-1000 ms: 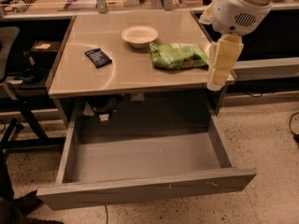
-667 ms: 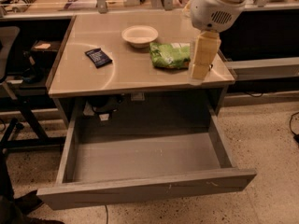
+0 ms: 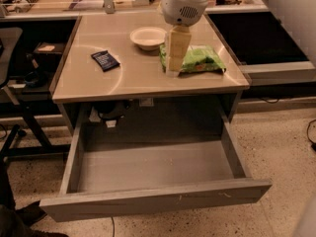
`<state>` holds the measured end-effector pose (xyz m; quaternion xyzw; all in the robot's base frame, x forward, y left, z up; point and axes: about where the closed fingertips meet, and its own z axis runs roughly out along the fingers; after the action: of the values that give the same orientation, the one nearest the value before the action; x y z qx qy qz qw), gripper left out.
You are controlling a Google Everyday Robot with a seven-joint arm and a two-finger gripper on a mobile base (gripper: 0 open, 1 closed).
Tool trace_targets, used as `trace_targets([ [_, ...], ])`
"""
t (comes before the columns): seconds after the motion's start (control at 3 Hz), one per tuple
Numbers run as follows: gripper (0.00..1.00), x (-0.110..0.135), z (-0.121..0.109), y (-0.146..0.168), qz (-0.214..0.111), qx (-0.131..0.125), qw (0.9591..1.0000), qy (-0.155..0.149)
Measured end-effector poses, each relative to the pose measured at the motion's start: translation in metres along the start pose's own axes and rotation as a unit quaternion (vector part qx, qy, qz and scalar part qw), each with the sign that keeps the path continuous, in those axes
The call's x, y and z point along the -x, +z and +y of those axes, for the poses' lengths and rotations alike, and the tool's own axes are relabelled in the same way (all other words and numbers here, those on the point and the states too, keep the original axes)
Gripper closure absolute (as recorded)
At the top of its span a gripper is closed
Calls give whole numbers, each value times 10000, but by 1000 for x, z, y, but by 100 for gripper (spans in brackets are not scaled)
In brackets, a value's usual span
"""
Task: Place rxbar blueberry into top drawer
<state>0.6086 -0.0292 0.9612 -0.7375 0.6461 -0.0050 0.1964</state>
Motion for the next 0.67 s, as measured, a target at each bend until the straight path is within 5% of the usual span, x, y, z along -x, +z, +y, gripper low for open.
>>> trace_targets([
  [0.33,0,18,-21,14,-174,188,9997,-50],
  [0.67,0,20,-26,13,-223,112,9997,-49],
])
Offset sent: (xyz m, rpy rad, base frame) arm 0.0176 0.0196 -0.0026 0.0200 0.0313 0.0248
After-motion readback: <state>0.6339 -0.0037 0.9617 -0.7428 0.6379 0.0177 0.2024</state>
